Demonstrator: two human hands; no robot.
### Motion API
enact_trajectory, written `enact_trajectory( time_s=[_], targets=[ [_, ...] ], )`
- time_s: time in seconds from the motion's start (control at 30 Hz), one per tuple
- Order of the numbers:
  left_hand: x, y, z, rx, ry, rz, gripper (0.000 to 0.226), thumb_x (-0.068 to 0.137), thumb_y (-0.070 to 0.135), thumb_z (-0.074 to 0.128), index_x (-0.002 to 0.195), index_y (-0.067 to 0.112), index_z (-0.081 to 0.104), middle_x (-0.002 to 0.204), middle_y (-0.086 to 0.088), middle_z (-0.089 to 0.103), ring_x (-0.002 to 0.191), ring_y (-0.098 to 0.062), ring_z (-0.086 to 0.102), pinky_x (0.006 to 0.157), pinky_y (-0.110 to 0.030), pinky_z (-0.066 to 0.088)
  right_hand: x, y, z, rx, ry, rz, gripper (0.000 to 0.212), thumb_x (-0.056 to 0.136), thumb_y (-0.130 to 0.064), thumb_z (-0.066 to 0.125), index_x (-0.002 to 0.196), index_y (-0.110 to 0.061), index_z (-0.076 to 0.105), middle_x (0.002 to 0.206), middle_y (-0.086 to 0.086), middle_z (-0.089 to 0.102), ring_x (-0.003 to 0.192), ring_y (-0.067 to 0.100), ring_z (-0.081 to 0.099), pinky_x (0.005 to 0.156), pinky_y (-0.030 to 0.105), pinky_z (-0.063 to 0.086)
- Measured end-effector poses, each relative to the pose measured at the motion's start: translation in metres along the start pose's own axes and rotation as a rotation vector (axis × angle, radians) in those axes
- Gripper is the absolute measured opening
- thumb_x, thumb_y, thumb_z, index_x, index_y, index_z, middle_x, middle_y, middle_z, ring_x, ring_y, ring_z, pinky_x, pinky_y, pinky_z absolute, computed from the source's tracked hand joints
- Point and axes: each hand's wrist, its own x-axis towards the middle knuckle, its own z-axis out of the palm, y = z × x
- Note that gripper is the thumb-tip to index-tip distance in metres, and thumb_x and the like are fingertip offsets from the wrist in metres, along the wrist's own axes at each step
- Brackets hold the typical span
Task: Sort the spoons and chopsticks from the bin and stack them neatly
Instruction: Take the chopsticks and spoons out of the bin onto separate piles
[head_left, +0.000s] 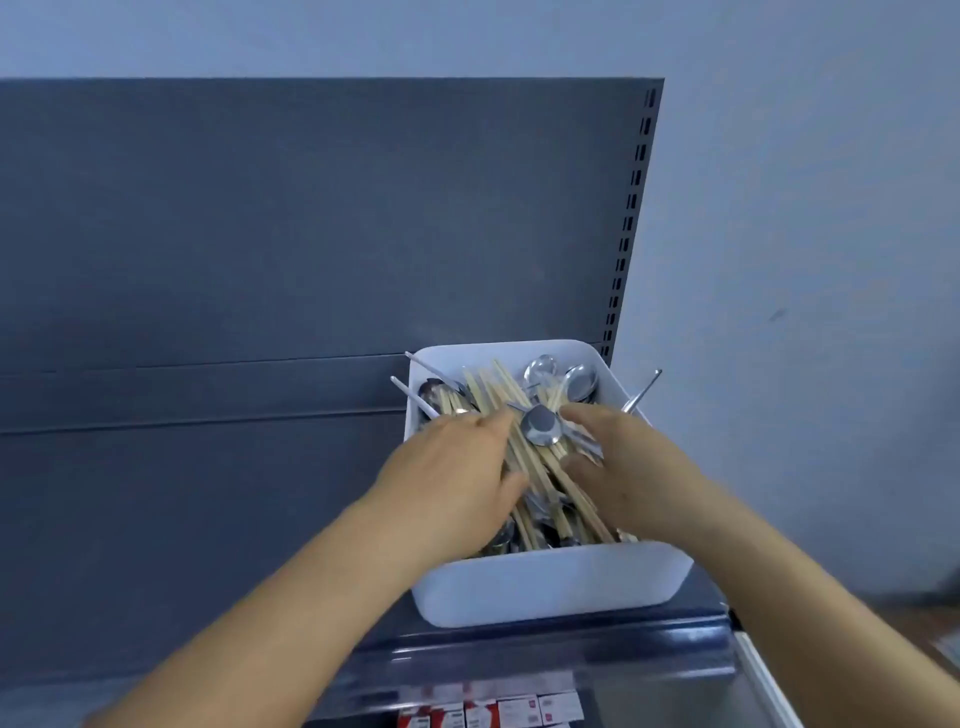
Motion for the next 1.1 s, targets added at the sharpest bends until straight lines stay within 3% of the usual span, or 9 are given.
enact_trajectory(
  time_s=[0.1, 0.27, 0.47, 0.6, 0.77, 0.87, 0.93, 1.0, 1.1],
  targets=[
    [0.021, 0.002, 0.018, 0.065, -0.077, -0.037, 0.032, 0.093, 0.044, 0.045, 0.108, 0.016, 0.046, 0.107, -0.008, 0.058, 0.107, -0.028, 0.047, 0.071, -0.034, 0.035, 0.014, 0.006, 0.007, -0.104, -0.030, 0.003, 0.032, 0.087, -0.023, 0.055, 0.118, -0.018, 0.051, 0.121, 0.004, 0.056, 0.112, 0.027, 0.052, 0.091, 0.040, 0.045],
    [0.042, 0.011, 0.041, 0.095, -0.145, -0.140, 0.048, 0.094, 0.053, 0.038, 0.111, 0.011, 0.052, 0.111, -0.013, 0.060, 0.113, -0.032, 0.045, 0.075, -0.037, 0.037, 0.022, 0.011, 0.015, -0.193, -0.103, 0.093, 0.020, 0.084, -0.035, 0.057, 0.083, -0.020, 0.043, 0.100, 0.009, 0.053, 0.090, 0.029, 0.053, 0.071, 0.029, 0.038],
    [0.054, 0.011, 0.051, 0.055, -0.106, -0.267, 0.050, 0.087, 0.052, 0.054, 0.115, 0.011, 0.053, 0.117, -0.013, 0.059, 0.115, -0.033, 0.049, 0.083, -0.037, 0.043, 0.029, 0.017, 0.020, -0.239, -0.131, 0.146, 0.037, 0.080, -0.045, 0.059, 0.093, -0.014, 0.042, 0.103, 0.009, 0.047, 0.101, 0.034, 0.051, 0.074, 0.032, 0.039],
    [0.053, 0.008, 0.049, -0.001, -0.093, -0.348, 0.037, 0.081, 0.040, 0.063, 0.106, 0.013, 0.053, 0.109, -0.010, 0.061, 0.103, -0.032, 0.056, 0.069, -0.033, 0.042, 0.033, 0.012, 0.017, -0.135, -0.158, 0.243, 0.047, 0.073, -0.041, 0.070, 0.099, -0.012, 0.045, 0.112, 0.010, 0.040, 0.086, 0.027, 0.054, 0.066, 0.029, 0.042],
    [0.053, 0.005, 0.043, -0.049, -0.123, -0.433, 0.024, 0.082, 0.028, 0.065, 0.078, 0.015, 0.045, 0.087, -0.004, 0.055, 0.082, -0.027, 0.052, 0.062, -0.031, 0.039, 0.036, 0.007, 0.019, -0.111, -0.132, 0.264, 0.029, 0.078, -0.023, 0.065, 0.077, -0.015, 0.037, 0.078, 0.001, 0.051, 0.075, 0.022, 0.054, 0.062, 0.029, 0.042],
    [0.055, 0.006, 0.040, -0.093, -0.148, -0.480, 0.023, 0.082, 0.022, 0.065, 0.071, 0.014, 0.046, 0.077, -0.002, 0.053, 0.083, -0.027, 0.057, 0.060, -0.030, 0.040, 0.038, 0.006, 0.019, -0.065, -0.123, 0.268, 0.020, 0.080, -0.013, 0.059, 0.073, -0.013, 0.039, 0.073, 0.004, 0.052, 0.063, 0.017, 0.050, 0.052, 0.027, 0.037],
    [0.057, 0.004, 0.037, -0.179, -0.151, -0.534, 0.020, 0.081, 0.021, 0.063, 0.069, 0.014, 0.049, 0.071, -0.002, 0.053, 0.080, -0.027, 0.060, 0.057, -0.027, 0.041, 0.039, 0.007, 0.016, 0.022, -0.105, 0.286, 0.008, 0.081, -0.011, 0.056, 0.085, -0.007, 0.051, 0.086, 0.014, 0.061, 0.067, 0.019, 0.056, 0.052, 0.024, 0.038],
    [0.059, 0.002, 0.033, -0.267, -0.142, -0.570, 0.019, 0.081, 0.020, 0.060, 0.067, 0.014, 0.049, 0.067, -0.002, 0.051, 0.069, -0.025, 0.056, 0.051, -0.026, 0.038, 0.040, 0.010, 0.012, 0.148, -0.094, 0.307, 0.030, 0.081, -0.011, 0.055, 0.110, -0.001, 0.054, 0.101, 0.020, 0.066, 0.075, 0.025, 0.063, 0.059, 0.024, 0.040],
    [0.063, -0.003, 0.030, -0.402, -0.136, -0.611, 0.019, 0.082, 0.016, 0.058, 0.065, 0.013, 0.049, 0.061, -0.003, 0.045, 0.058, -0.024, 0.045, 0.048, -0.023, 0.034, 0.039, 0.012, 0.007, 0.395, -0.129, 0.305, 0.016, 0.082, -0.010, 0.056, 0.097, -0.010, 0.050, 0.068, 0.006, 0.072, 0.043, 0.015, 0.054, 0.045, 0.018, 0.036]
  ],
)
